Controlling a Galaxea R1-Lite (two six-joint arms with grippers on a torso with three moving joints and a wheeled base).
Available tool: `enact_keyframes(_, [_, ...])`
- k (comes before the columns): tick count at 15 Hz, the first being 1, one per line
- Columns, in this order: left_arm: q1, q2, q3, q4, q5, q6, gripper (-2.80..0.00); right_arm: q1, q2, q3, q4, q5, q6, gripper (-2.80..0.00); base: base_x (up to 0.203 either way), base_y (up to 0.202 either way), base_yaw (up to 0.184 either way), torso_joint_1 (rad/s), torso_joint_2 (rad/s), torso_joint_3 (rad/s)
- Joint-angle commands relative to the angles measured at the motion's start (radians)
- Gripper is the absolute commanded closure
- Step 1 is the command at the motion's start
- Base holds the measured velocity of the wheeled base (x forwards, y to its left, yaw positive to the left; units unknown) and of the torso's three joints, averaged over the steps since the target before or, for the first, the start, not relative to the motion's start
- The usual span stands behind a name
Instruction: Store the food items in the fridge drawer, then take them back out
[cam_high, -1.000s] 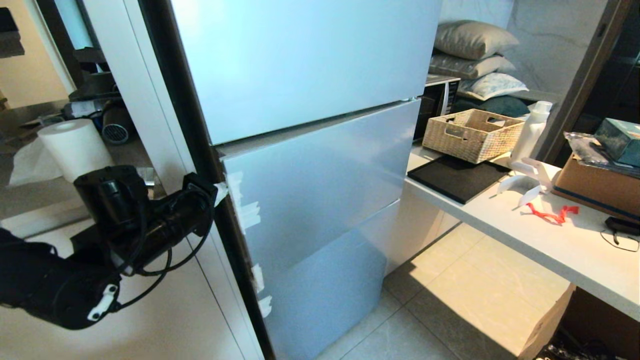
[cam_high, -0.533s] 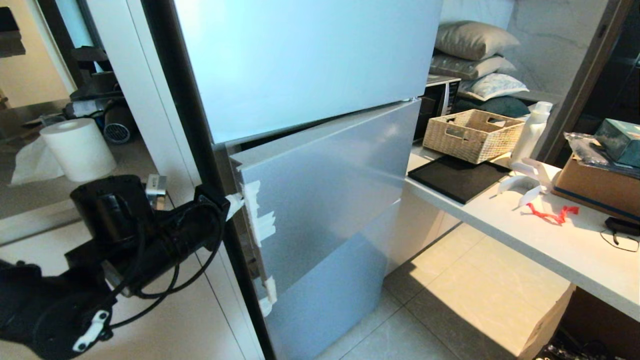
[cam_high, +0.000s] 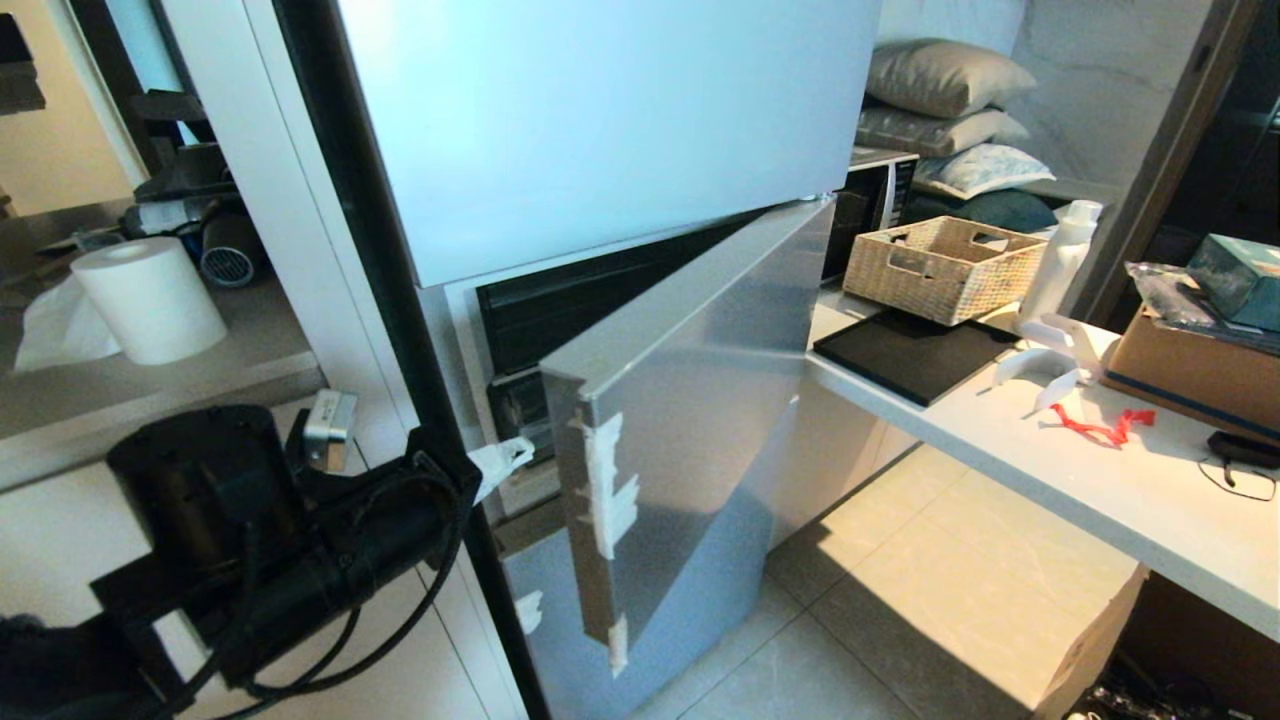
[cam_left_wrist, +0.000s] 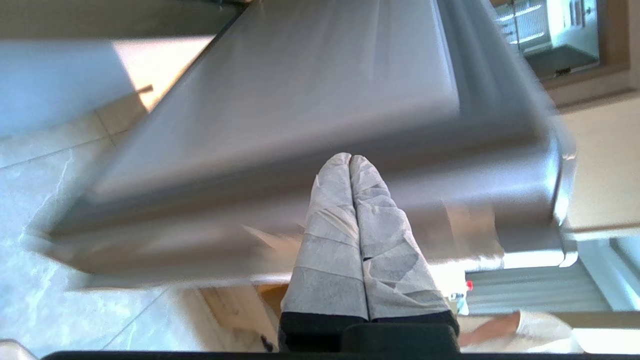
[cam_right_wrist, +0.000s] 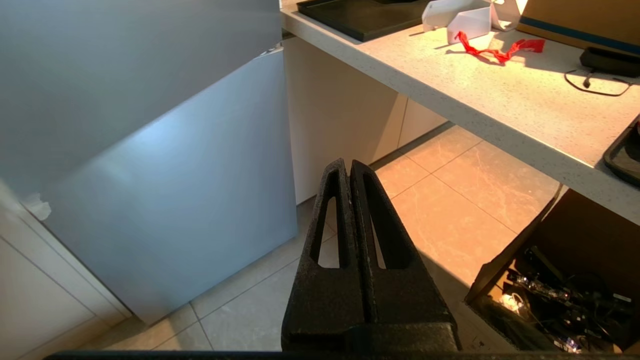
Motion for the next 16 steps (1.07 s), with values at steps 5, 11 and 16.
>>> enact_keyframes(5, [-0.015,-0.13,0.07,0.015,0.057,0.029,0.0,0.001,0.0,0.0,0.0,-0.001,0.0,0.0,0.0,0.0,0.0,0.0,0.0,0.0])
enact_keyframes(11, [-0.014,-0.408,0.018,0.265,0.219,0.689,0.0,0.001,0.002,0.0,0.0,-0.001,0.0,0.0,0.0,0.0,0.0,0.0,0.0,0.0])
enact_keyframes(16, [-0.011,-0.825,0.069,0.626,0.238,0.901,0.0,0.001,0.0,0.0,0.0,-0.001,0.0,0.0,0.0,0.0,0.0,0.0,0.0,0.0])
